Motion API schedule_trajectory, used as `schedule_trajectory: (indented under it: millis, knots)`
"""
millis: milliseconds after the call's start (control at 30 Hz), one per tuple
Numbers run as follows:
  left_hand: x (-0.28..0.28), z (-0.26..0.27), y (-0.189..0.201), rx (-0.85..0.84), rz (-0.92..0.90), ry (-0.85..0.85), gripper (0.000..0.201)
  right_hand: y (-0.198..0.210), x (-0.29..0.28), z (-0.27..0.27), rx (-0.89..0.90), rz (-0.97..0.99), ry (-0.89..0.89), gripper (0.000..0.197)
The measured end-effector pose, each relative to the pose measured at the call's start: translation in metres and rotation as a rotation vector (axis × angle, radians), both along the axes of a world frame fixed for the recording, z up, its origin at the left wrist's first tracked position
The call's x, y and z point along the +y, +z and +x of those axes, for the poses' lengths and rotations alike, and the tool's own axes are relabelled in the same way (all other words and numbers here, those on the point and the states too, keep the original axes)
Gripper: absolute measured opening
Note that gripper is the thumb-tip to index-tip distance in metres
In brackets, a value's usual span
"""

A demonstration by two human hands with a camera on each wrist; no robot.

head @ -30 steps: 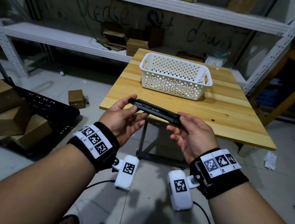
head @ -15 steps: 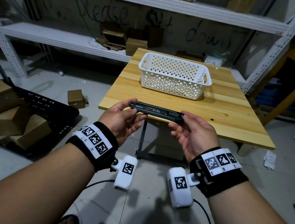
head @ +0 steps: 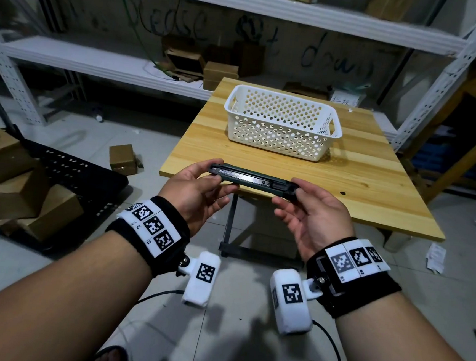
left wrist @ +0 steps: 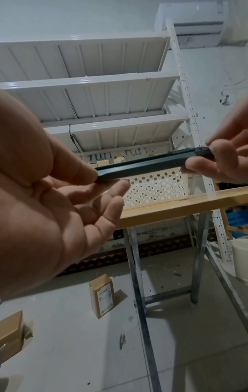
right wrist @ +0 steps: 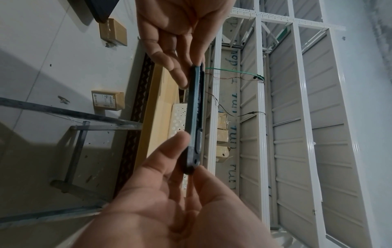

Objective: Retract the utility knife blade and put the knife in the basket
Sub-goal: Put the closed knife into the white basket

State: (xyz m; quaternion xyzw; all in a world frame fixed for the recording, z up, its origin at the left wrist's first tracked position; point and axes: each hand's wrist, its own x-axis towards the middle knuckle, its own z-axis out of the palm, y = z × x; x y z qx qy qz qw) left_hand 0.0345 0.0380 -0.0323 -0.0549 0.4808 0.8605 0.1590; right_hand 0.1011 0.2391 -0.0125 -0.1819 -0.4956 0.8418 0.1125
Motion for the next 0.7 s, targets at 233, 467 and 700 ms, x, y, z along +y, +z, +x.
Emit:
schedule_trajectory:
  millis: [233, 467, 700]
  knots:
    - [-0.002, -0.005, 0.002, 0.062, 0.001, 0.01, 0.035, 0.004, 0.004, -0.004, 0.024, -0.008, -0.018, 0.024]
    - [0.003, -0.01, 0.023, 0.124, 0.046, 0.023, 0.035, 0.016, 0.009, -0.004, 0.085, -0.006, 0.0, 0.023]
    - [0.014, -0.024, 0.051, 0.232, -0.014, -0.033, 0.06, 0.034, 0.024, -0.014, 0.161, 0.067, -0.041, 0.035]
